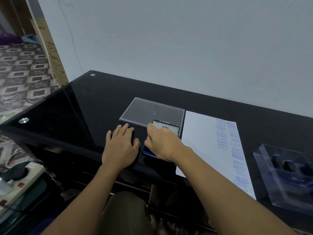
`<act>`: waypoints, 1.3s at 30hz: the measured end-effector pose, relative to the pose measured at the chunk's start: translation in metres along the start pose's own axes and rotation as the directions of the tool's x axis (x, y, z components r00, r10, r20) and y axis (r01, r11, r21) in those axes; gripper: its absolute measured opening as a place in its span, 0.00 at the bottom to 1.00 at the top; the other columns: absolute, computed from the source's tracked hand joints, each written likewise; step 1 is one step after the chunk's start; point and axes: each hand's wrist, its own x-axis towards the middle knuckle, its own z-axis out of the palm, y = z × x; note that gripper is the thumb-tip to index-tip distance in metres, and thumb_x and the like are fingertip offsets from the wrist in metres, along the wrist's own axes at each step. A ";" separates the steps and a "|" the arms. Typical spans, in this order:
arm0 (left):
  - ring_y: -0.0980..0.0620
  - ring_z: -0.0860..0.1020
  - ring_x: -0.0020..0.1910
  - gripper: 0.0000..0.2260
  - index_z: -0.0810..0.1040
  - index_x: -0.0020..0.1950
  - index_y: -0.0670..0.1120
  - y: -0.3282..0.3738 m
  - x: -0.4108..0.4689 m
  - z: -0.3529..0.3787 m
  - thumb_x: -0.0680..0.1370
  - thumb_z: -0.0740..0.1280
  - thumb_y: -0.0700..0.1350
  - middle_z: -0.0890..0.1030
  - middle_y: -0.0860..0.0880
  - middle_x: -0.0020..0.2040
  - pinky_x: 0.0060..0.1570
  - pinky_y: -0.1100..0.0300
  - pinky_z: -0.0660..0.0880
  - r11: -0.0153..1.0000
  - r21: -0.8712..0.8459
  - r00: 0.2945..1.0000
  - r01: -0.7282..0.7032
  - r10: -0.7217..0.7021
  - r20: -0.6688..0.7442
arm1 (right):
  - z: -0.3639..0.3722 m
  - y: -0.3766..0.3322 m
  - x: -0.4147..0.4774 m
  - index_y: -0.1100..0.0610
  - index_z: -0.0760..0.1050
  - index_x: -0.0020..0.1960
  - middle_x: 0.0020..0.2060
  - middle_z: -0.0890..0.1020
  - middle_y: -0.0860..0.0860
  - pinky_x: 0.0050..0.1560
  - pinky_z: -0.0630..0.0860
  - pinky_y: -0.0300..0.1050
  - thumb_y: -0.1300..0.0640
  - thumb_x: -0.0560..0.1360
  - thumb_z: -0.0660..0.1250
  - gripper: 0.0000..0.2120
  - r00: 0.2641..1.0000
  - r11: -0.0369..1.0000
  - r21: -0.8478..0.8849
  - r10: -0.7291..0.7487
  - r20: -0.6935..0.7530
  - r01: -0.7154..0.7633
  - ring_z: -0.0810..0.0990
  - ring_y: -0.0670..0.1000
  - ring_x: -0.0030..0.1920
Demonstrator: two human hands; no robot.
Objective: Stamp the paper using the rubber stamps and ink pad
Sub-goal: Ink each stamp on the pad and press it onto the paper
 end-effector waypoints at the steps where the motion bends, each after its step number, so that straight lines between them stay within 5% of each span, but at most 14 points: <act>1: 0.50 0.52 0.79 0.23 0.64 0.76 0.49 0.000 0.000 0.000 0.82 0.54 0.54 0.59 0.49 0.79 0.77 0.45 0.48 1.000 0.000 1.000 0.002 -0.002 0.000 | -0.001 0.000 0.000 0.54 0.62 0.48 0.33 0.72 0.52 0.30 0.63 0.47 0.53 0.82 0.57 0.06 1.000 1.000 -0.004 0.000 -0.001 0.000 0.71 0.52 0.32; 12: 0.50 0.53 0.79 0.23 0.65 0.76 0.48 0.001 -0.001 0.001 0.82 0.55 0.53 0.60 0.49 0.79 0.77 0.44 0.48 1.000 0.005 1.000 0.003 -0.003 -0.012 | -0.001 0.001 -0.004 0.57 0.63 0.48 0.33 0.72 0.54 0.28 0.59 0.46 0.54 0.81 0.57 0.06 1.000 0.999 0.031 0.014 -0.021 -0.014 0.72 0.57 0.35; 22: 0.50 0.53 0.79 0.23 0.64 0.76 0.48 0.002 -0.001 0.000 0.82 0.54 0.54 0.59 0.49 0.79 0.77 0.44 0.49 1.000 0.016 1.000 0.002 -0.002 -0.001 | 0.000 0.000 0.000 0.55 0.62 0.48 0.35 0.74 0.54 0.34 0.65 0.48 0.54 0.81 0.57 0.06 1.000 1.000 0.010 0.004 -0.019 -0.004 0.74 0.58 0.36; 30: 0.50 0.52 0.79 0.23 0.64 0.76 0.48 0.003 -0.001 0.000 0.82 0.55 0.53 0.60 0.49 0.79 0.77 0.44 0.48 1.000 0.010 1.000 0.008 -0.008 -0.002 | 0.002 0.002 -0.003 0.56 0.63 0.48 0.32 0.72 0.54 0.29 0.58 0.46 0.54 0.80 0.57 0.06 0.999 1.000 0.009 -0.001 -0.053 0.001 0.72 0.58 0.35; 39: 0.50 0.52 0.79 0.23 0.64 0.77 0.48 0.004 -0.002 -0.001 0.82 0.54 0.53 0.59 0.49 0.79 0.77 0.44 0.48 1.000 0.019 1.000 0.012 -0.012 0.001 | 0.002 0.001 0.000 0.56 0.63 0.48 0.31 0.71 0.52 0.33 0.65 0.48 0.54 0.80 0.57 0.06 0.999 1.000 -0.009 -0.004 -0.041 0.004 0.71 0.55 0.32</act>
